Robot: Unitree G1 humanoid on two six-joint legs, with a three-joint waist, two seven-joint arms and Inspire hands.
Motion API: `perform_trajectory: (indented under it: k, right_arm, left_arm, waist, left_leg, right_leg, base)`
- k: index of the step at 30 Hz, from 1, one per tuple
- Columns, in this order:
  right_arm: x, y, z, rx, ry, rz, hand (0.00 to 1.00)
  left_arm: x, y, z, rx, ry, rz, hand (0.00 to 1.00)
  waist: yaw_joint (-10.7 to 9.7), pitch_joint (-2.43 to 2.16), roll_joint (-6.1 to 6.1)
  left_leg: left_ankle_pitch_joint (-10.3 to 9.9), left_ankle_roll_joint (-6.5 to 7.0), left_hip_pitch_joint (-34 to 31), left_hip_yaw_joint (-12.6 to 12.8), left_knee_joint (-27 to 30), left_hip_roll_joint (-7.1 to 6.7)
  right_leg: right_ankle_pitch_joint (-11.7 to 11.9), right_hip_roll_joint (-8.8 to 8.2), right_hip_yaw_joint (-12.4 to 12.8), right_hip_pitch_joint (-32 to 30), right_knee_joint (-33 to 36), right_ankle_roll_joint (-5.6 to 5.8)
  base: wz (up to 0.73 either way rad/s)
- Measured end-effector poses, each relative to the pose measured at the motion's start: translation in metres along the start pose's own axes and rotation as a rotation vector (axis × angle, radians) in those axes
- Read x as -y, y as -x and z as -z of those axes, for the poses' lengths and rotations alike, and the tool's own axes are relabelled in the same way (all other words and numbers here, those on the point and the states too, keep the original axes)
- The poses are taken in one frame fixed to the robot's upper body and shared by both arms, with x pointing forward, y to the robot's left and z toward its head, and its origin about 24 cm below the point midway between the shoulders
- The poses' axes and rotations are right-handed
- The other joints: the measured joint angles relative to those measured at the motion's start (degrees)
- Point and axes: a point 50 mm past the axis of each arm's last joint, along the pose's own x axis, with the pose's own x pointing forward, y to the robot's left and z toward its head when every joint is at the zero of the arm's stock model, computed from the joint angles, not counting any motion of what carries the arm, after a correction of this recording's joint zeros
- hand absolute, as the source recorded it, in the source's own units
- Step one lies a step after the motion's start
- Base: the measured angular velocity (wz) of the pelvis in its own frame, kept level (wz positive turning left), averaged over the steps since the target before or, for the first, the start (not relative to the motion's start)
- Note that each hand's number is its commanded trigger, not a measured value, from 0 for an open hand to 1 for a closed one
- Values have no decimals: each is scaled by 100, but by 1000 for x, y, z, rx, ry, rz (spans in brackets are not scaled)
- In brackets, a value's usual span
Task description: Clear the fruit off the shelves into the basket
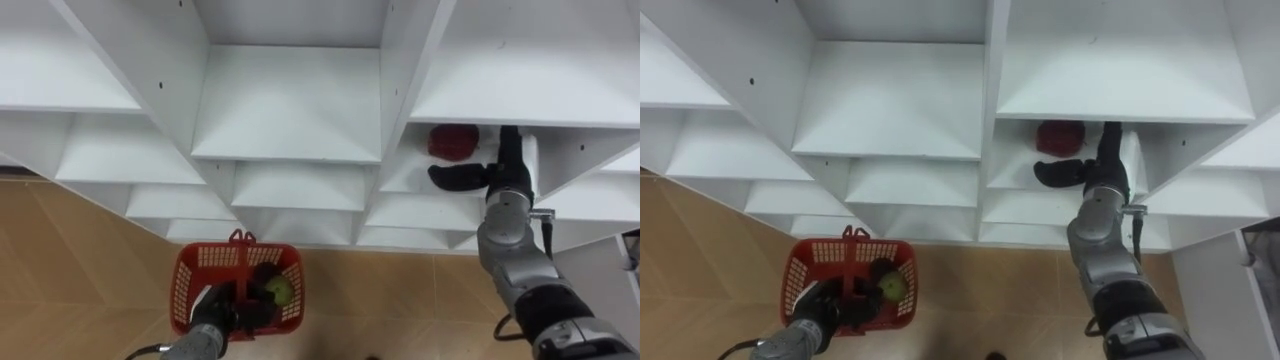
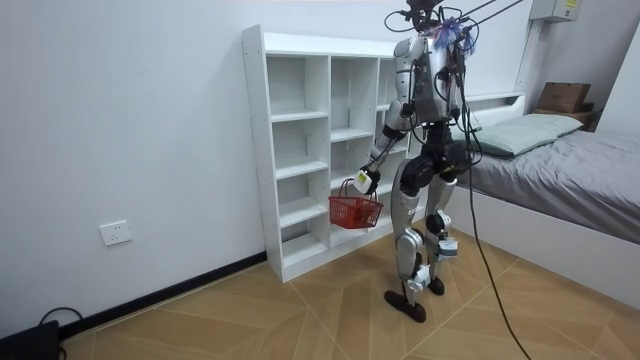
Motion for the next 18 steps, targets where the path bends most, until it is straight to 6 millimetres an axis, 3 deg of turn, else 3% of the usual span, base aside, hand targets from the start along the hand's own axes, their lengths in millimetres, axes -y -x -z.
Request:
perform_trajectory:
  k: [15, 16, 17, 18]
  right_arm:
    - [-5, 2, 5, -16, 8, -39, 2]
    - [-5, 2, 5, -16, 10, -39, 12]
    - [-5, 2, 5, -16, 15, -40, 60]
    - [-5, 2, 5, -15, 18, -40, 88]
  left_arm:
    - [2, 0, 1, 0, -16, -18, 100]
    - [2, 0, 1, -2, -22, -19, 100]
    - [2, 0, 2, -4, -22, -20, 100]
    - [2, 0, 2, -4, -22, -21, 100]
  waist:
    - [-8, 44, -42]
    - [-1, 52, -56]
    - [0, 59, -66]
    - [0, 60, -69]
  left_leg:
    - [2, 3, -3, -24, -11, -5]
    - [2, 3, -3, -24, -11, -6]
    - [2, 3, -4, -22, -10, -7]
    - [2, 3, -4, -22, -10, -7]
  right_leg:
    - [0, -13, -42, 11, -1, 0]
    - [0, -13, -42, 12, -1, 0]
    - [0, -14, -42, 12, -1, 0]
    - [0, -14, -42, 11, -1, 0]
  base:
    - [0]
    - [0]
    - [0]
    - [0]
